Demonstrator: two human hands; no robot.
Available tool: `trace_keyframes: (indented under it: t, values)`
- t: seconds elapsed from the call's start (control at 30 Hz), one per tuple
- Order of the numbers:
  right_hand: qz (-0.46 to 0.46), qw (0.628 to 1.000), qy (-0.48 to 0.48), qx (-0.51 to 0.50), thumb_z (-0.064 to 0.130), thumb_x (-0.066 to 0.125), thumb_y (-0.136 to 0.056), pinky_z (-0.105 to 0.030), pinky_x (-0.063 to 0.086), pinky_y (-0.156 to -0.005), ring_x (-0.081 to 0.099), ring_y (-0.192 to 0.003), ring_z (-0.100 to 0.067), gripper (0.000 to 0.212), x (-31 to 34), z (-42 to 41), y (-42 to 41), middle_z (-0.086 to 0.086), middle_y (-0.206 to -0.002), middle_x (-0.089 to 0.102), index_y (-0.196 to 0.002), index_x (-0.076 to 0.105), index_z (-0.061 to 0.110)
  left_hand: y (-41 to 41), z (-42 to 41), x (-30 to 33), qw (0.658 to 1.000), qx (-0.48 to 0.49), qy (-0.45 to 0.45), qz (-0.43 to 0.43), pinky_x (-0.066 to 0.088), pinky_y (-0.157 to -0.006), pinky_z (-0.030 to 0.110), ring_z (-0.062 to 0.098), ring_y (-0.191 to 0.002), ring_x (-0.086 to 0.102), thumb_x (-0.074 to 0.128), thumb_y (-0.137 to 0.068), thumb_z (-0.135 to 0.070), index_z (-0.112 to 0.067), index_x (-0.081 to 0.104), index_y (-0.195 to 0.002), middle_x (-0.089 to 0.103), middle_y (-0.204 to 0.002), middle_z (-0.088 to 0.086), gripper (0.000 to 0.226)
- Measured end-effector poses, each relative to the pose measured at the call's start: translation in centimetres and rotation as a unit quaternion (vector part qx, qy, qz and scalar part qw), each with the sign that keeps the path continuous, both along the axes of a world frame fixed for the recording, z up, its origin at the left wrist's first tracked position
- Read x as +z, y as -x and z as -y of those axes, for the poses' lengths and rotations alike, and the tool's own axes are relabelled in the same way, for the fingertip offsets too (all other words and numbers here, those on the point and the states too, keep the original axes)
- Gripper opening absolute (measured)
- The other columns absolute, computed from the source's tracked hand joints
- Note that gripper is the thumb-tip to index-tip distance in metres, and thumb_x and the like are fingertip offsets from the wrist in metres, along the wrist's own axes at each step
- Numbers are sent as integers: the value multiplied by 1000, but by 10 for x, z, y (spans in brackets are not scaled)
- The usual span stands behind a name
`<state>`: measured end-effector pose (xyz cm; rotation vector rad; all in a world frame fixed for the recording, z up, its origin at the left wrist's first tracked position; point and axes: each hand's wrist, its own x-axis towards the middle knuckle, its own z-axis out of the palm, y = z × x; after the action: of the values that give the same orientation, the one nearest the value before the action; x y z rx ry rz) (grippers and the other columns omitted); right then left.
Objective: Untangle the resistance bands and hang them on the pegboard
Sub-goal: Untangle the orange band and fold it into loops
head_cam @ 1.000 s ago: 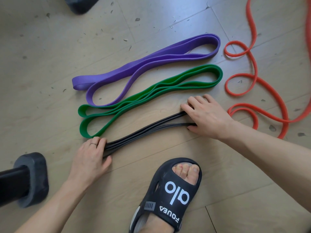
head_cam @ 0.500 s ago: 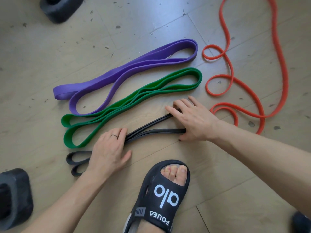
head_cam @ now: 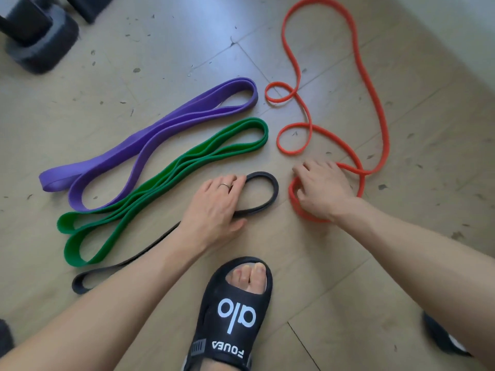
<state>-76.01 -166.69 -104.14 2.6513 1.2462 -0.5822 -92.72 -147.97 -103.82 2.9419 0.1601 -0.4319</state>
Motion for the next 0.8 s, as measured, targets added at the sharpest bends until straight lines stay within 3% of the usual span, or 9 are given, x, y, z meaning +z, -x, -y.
trace_keyframes:
  t: [0.1,0.2,0.33,0.5,0.67,0.8]
  values:
    - [0,999,42,33,18,52,-91,-37,36,-91,54,-117,-32,27,7,13,-4,-9,-119,59,-118,58,16,-16,8,11,1000,-31,0,6,45,-106,41,33,-125,55,73,-77,-51,-8,38,-151,53,-139,14,92]
    - [-11,999,31,-8,12,51,-93,-35,32,-75,58,-112,-34,24,19,27,-5,-11,-115,59,-114,61,12,-34,18,29,998,-66,8,4,46,-104,40,32,-123,55,70,-82,-50,-9,36,-151,51,-140,12,87]
    - [-39,993,-44,-98,13,52,-92,-36,43,-80,57,-111,-33,21,60,52,-13,-11,-116,58,-111,63,13,-66,41,76,993,-102,66,-10,48,-95,37,27,-114,56,67,-87,-52,-15,30,-152,48,-138,8,83]
    - [-56,984,-110,-125,20,66,-90,-37,45,-86,58,-108,-31,21,145,84,-22,-11,-110,62,-109,68,13,-104,74,167,979,-147,130,-47,41,-107,35,23,-131,49,65,-93,-51,-22,28,-154,45,-148,6,76]
    - [-30,972,-177,-152,23,67,-91,-30,37,-70,56,-92,-24,7,247,107,-17,-1,-91,57,-88,67,17,-133,100,256,972,-175,154,-35,46,-104,36,20,-124,55,73,-89,-45,-22,39,-149,55,-138,2,73]
    - [-53,938,-266,-214,22,71,-87,-14,34,-55,52,-71,-10,24,327,136,6,11,-76,55,-71,54,28,-140,140,319,966,-199,166,17,49,-99,35,17,-114,60,72,-90,-40,-27,54,-134,63,-126,-5,50]
